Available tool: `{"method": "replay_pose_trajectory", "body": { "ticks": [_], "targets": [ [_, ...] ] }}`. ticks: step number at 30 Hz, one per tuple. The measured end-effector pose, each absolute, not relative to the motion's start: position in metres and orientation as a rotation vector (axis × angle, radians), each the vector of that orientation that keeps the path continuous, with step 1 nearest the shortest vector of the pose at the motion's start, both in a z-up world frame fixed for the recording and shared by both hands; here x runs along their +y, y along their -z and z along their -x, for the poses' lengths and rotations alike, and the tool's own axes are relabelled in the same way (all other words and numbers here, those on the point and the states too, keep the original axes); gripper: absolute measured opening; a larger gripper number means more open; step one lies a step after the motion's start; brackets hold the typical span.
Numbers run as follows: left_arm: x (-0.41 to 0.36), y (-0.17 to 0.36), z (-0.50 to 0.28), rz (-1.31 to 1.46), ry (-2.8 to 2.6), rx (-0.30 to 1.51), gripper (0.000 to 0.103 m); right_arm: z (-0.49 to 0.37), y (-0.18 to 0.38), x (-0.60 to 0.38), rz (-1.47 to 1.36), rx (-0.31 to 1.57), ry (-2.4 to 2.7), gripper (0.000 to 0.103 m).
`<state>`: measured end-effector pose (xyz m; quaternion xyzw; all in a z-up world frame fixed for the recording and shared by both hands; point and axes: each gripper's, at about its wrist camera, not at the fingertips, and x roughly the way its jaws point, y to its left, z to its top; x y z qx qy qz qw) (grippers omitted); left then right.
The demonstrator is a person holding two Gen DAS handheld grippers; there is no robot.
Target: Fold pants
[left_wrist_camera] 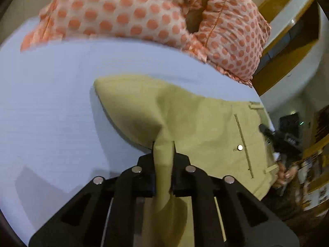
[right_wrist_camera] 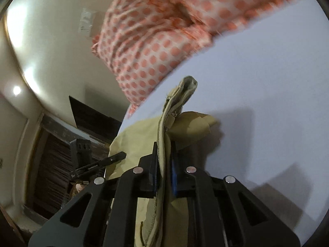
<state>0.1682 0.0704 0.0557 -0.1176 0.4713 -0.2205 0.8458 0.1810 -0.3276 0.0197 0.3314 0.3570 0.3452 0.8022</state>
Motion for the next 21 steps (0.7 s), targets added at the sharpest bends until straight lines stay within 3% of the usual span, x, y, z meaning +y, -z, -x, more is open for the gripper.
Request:
{"method": "replay_pose_trajectory", "body": {
  "ticks": [6, 11, 13, 14, 16, 17, 18, 21],
  "targets": [
    [0.035, -0.088, -0.234, 0.108, 0.354, 0.840, 0.008, -0.247, -0.065, -0.338, -0.637, 0.657, -0.607, 0.010],
    [0.022, -0.051, -0.287, 0.034, 0.185, 0.947, 0.023, -0.299, -0.030, -0.341, -0.438, 0.824, -0.254, 0.018],
    [0.032, -0.055, -0.275, 0.045, 0.158, 0.918, 0.034, -0.288, -0.027, -0.353, -0.448, 0.795, -0.230, 0.018],
    [0.038, -0.061, -0.262, 0.035, 0.145, 0.886, 0.037, -0.280, -0.031, -0.359, -0.463, 0.759, -0.227, 0.022],
    [0.044, -0.071, -0.245, 0.055, 0.178, 0.849, 0.043, -0.267, -0.039, -0.365, -0.492, 0.708, -0.281, 0.039],
    [0.046, -0.076, -0.233, 0.093, 0.243, 0.839, 0.044, -0.263, -0.042, -0.362, -0.499, 0.705, -0.339, 0.057],
    [0.045, -0.078, -0.230, 0.114, 0.282, 0.838, 0.047, -0.263, -0.044, -0.356, -0.495, 0.712, -0.374, 0.064],
    [0.026, -0.072, -0.223, 0.157, 0.418, 0.888, 0.054, -0.272, -0.038, -0.328, -0.457, 0.784, -0.458, 0.066]
  ]
}}
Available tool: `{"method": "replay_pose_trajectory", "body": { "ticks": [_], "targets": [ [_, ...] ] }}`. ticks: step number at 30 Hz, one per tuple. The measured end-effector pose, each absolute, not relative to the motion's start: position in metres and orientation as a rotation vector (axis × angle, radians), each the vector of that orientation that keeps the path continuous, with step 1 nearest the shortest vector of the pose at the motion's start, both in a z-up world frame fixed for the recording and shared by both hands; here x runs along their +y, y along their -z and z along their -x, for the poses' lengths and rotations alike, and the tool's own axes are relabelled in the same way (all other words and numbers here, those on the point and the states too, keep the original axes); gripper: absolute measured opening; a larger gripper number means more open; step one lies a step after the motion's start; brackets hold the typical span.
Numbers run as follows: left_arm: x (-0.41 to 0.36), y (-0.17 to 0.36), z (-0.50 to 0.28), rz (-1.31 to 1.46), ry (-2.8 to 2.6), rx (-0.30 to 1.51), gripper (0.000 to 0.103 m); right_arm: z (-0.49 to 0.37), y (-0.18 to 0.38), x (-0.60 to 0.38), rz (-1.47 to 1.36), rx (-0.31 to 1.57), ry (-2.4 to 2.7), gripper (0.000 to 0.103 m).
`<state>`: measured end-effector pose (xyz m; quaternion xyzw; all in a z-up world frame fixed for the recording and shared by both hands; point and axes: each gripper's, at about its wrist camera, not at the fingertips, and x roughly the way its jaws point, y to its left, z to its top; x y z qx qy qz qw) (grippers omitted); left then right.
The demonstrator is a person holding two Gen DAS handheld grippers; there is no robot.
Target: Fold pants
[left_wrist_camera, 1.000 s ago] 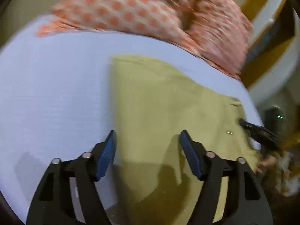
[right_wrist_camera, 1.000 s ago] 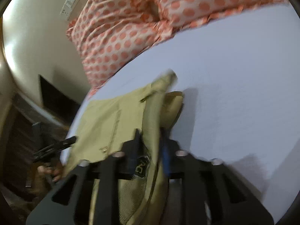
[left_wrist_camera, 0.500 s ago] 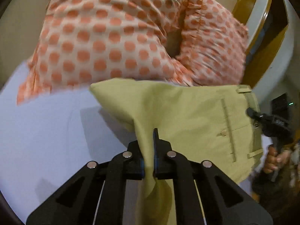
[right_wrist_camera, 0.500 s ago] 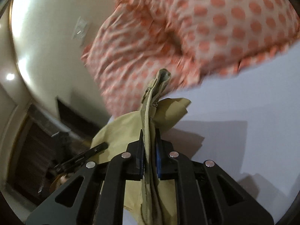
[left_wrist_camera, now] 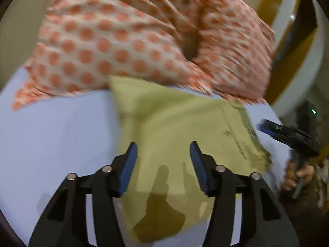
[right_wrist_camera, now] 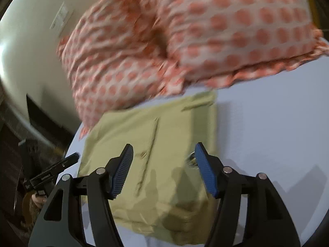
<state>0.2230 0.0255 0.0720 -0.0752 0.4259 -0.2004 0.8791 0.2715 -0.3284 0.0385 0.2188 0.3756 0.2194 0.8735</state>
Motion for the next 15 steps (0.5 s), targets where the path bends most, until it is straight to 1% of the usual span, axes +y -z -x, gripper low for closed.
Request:
{"method": "replay_pose_trajectory", "body": {
  "ticks": [1, 2, 3, 4, 5, 6, 8, 9, 10, 11, 12, 13, 15],
  "targets": [
    [0.018, -0.066, -0.226, 0.157, 0.429, 0.916, 0.054, -0.277, -0.033, -0.321, -0.452, 0.819, -0.465, 0.069],
    [0.012, -0.054, -0.233, 0.150, 0.417, 0.965, 0.055, -0.278, -0.028, -0.317, -0.451, 0.849, -0.456, 0.075],
    [0.005, -0.043, -0.241, 0.146, 0.395, 1.006, 0.055, -0.283, -0.023, -0.313, -0.457, 0.878, -0.440, 0.076],
    [0.003, -0.035, -0.247, 0.149, 0.375, 1.026, 0.056, -0.285, -0.019, -0.314, -0.475, 0.863, -0.435, 0.077],
    [0.002, -0.037, -0.247, 0.138, 0.353, 0.985, 0.057, -0.287, -0.017, -0.315, -0.488, 0.866, -0.434, 0.078],
    [0.000, -0.037, -0.250, 0.118, 0.328, 1.001, 0.056, -0.288, -0.018, -0.316, -0.505, 0.876, -0.428, 0.078],
    [0.001, -0.041, -0.242, 0.115, 0.289, 1.008, 0.060, -0.278, -0.023, -0.320, -0.506, 0.896, -0.357, 0.080],
    [0.002, -0.045, -0.232, 0.101, 0.273, 1.012, 0.066, -0.266, -0.030, -0.320, -0.461, 0.887, -0.271, 0.086],
    [0.004, -0.048, -0.221, 0.085, 0.267, 1.006, 0.075, -0.252, -0.039, -0.318, -0.407, 0.856, -0.209, 0.089],
    [0.007, -0.052, -0.208, 0.066, 0.257, 0.991, 0.079, -0.237, -0.045, -0.315, -0.375, 0.823, -0.196, 0.095],
    [0.010, -0.057, -0.190, 0.040, 0.229, 0.969, 0.089, -0.221, -0.051, -0.313, -0.344, 0.791, -0.188, 0.102],
    [0.014, -0.060, -0.174, 0.021, 0.201, 0.955, 0.098, -0.200, -0.056, -0.309, -0.309, 0.759, -0.170, 0.102],
    [0.022, -0.063, -0.140, -0.014, 0.142, 0.931, 0.101, -0.169, -0.057, -0.300, -0.259, 0.740, -0.159, 0.102]
  ]
}}
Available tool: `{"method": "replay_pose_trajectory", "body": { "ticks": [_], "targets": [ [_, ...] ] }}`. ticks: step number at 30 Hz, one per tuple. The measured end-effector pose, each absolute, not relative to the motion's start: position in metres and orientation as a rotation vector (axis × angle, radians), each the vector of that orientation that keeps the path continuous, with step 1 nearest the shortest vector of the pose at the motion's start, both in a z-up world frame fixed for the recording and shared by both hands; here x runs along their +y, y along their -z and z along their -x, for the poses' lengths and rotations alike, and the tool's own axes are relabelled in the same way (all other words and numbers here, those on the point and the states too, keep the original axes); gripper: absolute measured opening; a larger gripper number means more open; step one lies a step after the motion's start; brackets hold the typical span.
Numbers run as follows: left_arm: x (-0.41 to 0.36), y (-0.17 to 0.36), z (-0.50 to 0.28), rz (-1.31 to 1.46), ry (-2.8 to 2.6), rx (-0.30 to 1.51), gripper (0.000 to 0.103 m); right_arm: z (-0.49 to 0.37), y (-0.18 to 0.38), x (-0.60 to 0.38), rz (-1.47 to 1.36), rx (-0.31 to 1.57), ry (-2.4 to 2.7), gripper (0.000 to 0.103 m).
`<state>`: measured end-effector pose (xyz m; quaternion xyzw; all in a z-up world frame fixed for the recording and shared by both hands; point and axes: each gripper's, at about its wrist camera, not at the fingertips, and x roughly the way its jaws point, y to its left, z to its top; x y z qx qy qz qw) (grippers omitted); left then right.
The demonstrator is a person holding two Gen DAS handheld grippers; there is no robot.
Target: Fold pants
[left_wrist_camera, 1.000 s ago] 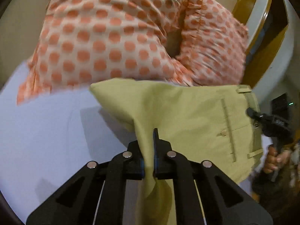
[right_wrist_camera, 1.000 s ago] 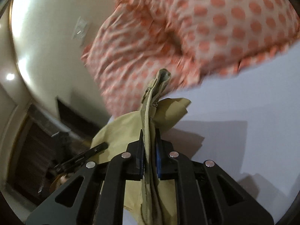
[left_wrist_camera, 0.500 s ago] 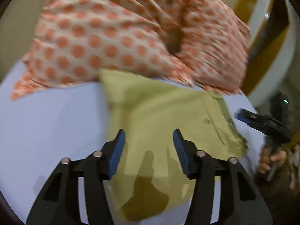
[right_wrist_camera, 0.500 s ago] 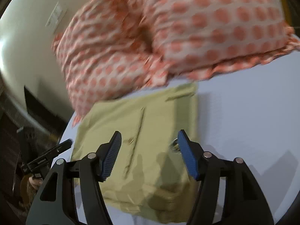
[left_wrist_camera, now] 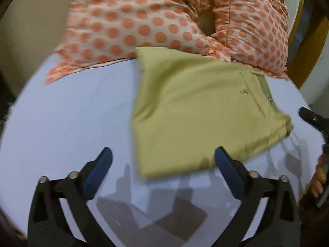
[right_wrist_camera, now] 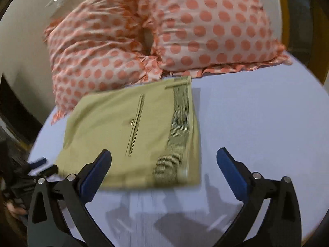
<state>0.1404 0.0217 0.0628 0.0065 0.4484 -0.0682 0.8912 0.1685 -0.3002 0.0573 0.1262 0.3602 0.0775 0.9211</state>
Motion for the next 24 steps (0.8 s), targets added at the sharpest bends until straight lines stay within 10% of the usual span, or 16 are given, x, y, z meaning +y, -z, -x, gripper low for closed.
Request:
{"method": "replay_pose_trajectory", "body": {
  "ticks": [24],
  "targets": [
    [0.016, -0.021, -0.076, -0.046, 0.056, 0.914, 0.101, -0.114, 0.003, -0.214, -0.009, 0.848, -0.070, 0.102]
  ]
}}
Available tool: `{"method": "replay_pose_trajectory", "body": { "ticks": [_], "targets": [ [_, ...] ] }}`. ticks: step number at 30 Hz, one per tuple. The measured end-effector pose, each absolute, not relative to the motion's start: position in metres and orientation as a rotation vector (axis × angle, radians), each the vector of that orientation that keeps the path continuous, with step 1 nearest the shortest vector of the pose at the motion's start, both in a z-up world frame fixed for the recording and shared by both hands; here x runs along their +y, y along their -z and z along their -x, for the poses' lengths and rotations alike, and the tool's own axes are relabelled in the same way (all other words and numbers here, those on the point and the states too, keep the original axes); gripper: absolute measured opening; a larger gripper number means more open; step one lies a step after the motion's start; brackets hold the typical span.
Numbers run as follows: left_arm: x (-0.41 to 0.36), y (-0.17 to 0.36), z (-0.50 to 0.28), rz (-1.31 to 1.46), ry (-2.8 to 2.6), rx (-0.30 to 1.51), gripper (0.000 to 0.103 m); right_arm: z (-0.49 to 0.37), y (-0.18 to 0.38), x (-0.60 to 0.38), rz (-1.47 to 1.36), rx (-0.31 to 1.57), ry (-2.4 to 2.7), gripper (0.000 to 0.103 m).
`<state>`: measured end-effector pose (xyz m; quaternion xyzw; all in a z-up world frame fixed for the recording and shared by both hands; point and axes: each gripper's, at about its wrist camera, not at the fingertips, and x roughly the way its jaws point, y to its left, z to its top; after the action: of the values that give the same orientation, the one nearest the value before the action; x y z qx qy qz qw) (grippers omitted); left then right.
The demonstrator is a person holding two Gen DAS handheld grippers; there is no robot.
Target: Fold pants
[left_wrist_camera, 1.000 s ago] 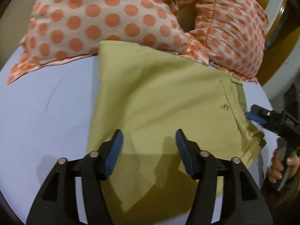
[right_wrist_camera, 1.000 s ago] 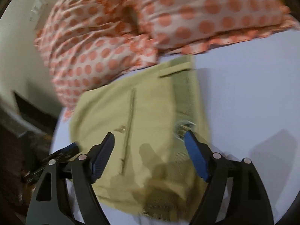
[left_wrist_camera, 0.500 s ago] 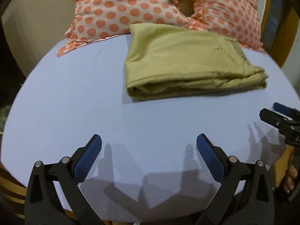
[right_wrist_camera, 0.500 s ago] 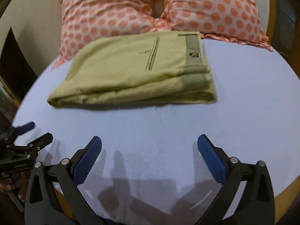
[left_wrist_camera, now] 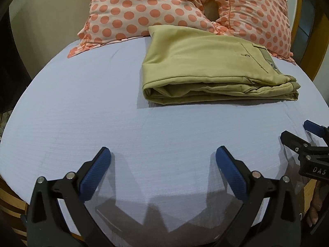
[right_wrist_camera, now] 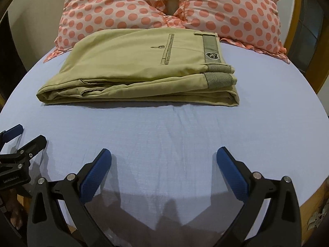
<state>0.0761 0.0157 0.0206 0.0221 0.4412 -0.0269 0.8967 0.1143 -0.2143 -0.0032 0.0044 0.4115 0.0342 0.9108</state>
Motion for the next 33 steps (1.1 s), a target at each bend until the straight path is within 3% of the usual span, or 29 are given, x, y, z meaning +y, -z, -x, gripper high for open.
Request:
{"method": "replay_pose_trajectory", "body": {
  "ticks": [33],
  "targets": [
    [0.0150, -0.0199, -0.0752, -0.046, 0.055, 0.904, 0.101, -0.1145, 0.0021, -0.2161, -0.008, 0.854, -0.071, 0.102]
  ]
}}
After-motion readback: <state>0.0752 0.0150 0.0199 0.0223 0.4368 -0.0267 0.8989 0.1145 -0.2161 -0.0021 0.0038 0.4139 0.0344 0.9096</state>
